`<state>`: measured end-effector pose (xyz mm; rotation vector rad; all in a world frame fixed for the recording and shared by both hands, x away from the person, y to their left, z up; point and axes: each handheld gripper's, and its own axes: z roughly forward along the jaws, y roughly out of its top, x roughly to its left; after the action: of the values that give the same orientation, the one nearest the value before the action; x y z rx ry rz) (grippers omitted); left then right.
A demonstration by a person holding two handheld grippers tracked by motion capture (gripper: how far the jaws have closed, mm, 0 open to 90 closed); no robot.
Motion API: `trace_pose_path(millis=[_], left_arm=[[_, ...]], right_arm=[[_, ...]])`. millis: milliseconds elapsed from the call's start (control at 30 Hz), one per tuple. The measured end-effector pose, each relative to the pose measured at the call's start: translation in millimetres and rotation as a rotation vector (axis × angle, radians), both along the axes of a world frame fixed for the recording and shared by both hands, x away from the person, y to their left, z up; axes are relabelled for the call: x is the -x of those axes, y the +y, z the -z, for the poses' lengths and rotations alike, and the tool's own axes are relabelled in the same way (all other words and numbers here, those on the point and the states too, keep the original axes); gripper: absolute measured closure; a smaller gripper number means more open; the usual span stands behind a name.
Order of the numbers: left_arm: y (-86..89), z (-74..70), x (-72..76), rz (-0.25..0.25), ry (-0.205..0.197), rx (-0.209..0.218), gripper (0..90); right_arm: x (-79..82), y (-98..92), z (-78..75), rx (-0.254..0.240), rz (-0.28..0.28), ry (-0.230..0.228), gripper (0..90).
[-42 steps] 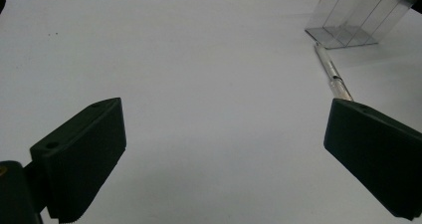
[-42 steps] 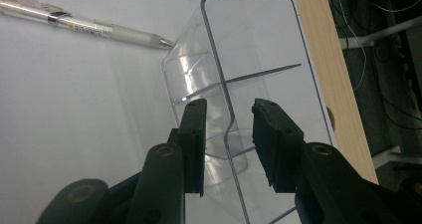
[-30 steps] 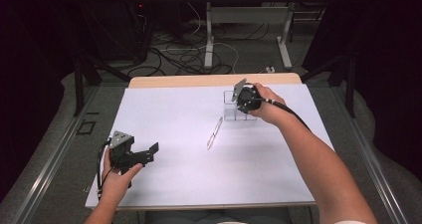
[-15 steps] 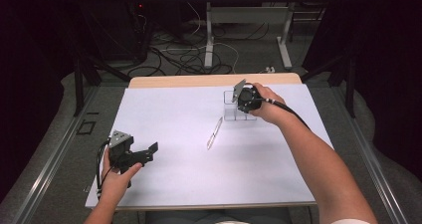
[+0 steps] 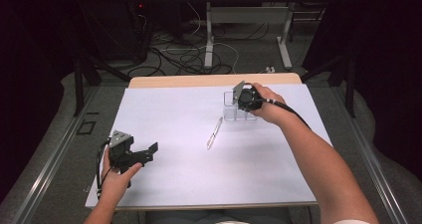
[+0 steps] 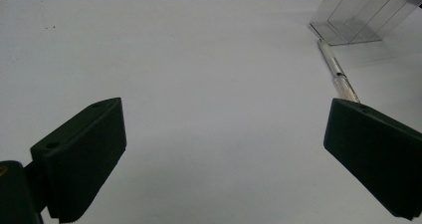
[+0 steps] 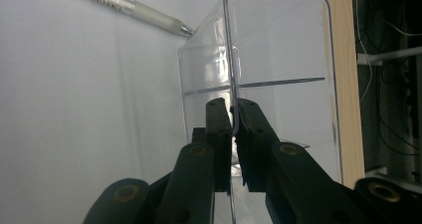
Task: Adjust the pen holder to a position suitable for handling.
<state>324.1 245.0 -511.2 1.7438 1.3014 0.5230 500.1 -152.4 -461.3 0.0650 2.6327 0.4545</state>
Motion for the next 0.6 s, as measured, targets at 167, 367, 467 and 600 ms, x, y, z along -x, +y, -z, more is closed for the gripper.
trace_pose_path(millis=[167, 367, 467, 600], left_arm=[[-0.2, 0.7, -0.7, 0.000, 0.001, 0.003, 3.3], [-1.1, 0.5, -0.5, 0.007, 0.002, -0.005, 3.3], [-1.0, 0.8, -0.7, 0.007, 0.006, -0.009, 3.3], [-1.2, 0.8, -0.6, 0.007, 0.006, -0.009, 3.3]], right_arm=[[2.1, 0.2, -2.7, 0.035, -0.009, 0.022, 85.6], [3.9, 0.4, -3.0, 0.039, -0.022, 0.033, 86.6], [5.2, 0.8, -4.1, 0.055, -0.030, 0.033, 86.7], [8.2, 1.4, -4.5, 0.073, -0.041, 0.035, 87.1]])
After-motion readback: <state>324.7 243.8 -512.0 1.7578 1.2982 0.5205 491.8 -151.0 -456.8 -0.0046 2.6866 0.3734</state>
